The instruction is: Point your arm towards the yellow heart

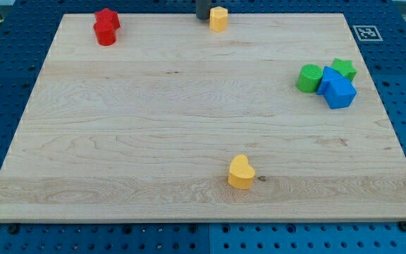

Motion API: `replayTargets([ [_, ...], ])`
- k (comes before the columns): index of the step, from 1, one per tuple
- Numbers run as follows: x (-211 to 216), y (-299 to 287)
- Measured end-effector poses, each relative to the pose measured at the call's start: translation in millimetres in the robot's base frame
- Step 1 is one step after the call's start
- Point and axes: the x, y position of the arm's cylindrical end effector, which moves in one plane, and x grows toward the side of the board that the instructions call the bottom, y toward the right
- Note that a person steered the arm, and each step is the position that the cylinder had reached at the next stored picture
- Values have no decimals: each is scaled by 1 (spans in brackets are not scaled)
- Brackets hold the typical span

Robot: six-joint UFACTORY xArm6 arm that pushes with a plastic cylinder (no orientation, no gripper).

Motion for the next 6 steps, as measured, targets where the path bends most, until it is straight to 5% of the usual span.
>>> replayTargets([
  [2, 55, -33],
  [6, 401, -44],
])
